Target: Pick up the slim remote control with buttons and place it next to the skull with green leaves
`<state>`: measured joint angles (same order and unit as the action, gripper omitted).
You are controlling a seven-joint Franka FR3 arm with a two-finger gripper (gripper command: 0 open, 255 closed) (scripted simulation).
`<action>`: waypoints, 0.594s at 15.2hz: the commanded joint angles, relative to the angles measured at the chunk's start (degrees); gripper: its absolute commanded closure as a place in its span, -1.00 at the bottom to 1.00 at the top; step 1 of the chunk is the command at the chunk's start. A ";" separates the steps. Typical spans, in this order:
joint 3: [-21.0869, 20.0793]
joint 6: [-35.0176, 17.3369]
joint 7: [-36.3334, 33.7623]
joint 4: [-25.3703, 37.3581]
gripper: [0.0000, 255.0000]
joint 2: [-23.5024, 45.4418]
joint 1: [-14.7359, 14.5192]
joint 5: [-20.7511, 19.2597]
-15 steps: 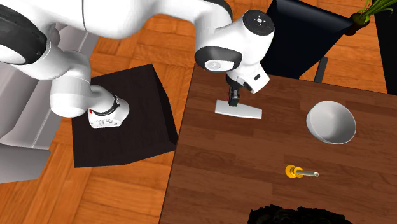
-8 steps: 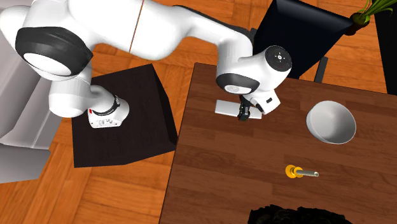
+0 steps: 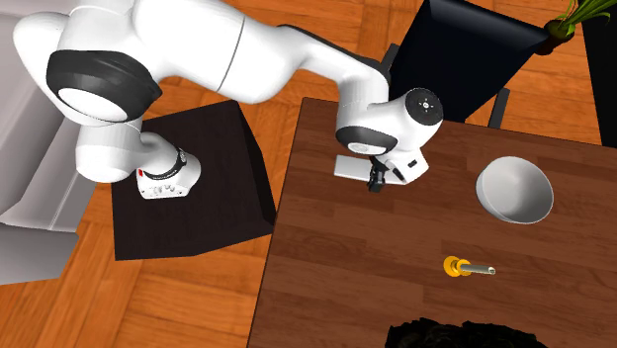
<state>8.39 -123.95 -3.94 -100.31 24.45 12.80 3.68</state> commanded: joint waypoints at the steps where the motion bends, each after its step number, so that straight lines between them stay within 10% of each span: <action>1: -0.01 -0.33 0.05 -0.18 -1.00 0.12 0.03 0.04; 7: -0.01 -0.32 0.05 -0.17 -1.00 0.12 0.03 0.04; 8: -0.01 -0.32 0.05 -0.17 1.00 0.12 0.03 0.04; 9: -0.01 -0.32 0.05 -0.17 1.00 0.12 0.03 0.04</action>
<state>8.39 -124.26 -3.89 -100.48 24.55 12.83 3.72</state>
